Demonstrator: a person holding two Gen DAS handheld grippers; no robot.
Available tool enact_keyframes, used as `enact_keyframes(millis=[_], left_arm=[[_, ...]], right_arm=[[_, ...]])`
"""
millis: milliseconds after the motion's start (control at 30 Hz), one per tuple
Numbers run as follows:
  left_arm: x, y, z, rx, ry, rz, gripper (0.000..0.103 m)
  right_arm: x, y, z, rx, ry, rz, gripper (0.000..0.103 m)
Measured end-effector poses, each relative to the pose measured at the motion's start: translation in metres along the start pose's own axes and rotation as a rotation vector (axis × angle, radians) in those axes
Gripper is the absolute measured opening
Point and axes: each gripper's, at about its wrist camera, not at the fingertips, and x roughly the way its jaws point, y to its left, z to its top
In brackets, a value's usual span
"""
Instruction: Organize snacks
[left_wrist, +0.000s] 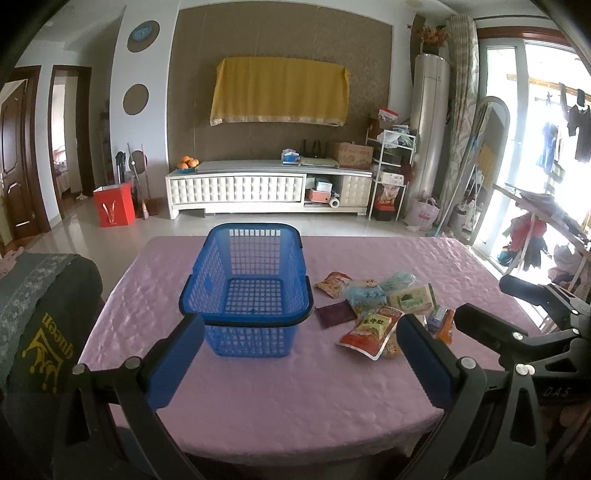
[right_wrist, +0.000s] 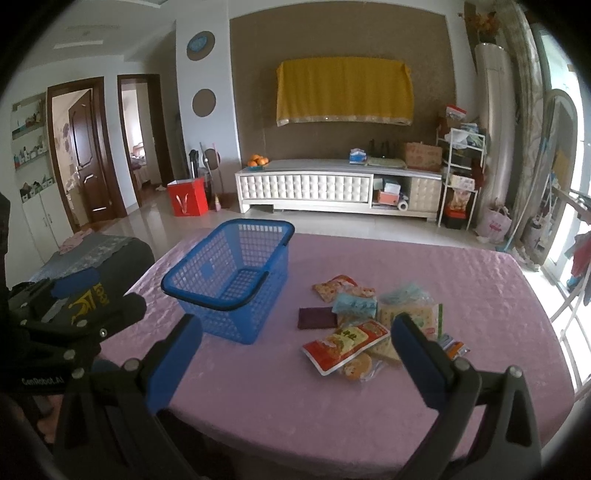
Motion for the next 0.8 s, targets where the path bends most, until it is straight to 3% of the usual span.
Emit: enact_keyframes(millis=[800], left_arm=[[-0.0019,0.0007,-0.0017,-0.002,0.007,-0.005,0.103]], right_arm=[[0.0011,0.0015,-0.0039,-0.006,0.014,0.001,0.103]])
